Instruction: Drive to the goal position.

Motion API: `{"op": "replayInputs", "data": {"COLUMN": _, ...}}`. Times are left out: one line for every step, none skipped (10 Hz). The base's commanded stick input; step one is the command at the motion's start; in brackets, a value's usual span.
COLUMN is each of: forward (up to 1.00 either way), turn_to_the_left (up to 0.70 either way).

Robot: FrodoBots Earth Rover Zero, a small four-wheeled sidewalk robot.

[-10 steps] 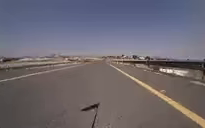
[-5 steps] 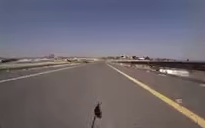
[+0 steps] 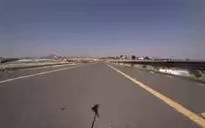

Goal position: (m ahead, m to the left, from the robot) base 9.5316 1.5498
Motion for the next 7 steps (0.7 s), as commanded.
{"op": "replayInputs", "data": {"forward": 1.00, "turn_to_the_left": -0.01}}
{"op": "replayInputs", "data": {"forward": 1.00, "turn_to_the_left": -0.01}}
{"op": "replayInputs", "data": {"forward": 1.00, "turn_to_the_left": -0.01}}
{"op": "replayInputs", "data": {"forward": 1.00, "turn_to_the_left": -0.01}}
{"op": "replayInputs", "data": {"forward": 1.00, "turn_to_the_left": -0.01}}
{"op": "replayInputs", "data": {"forward": 1.00, "turn_to_the_left": -0.01}}
{"op": "replayInputs", "data": {"forward": 1.00, "turn_to_the_left": -0.01}}
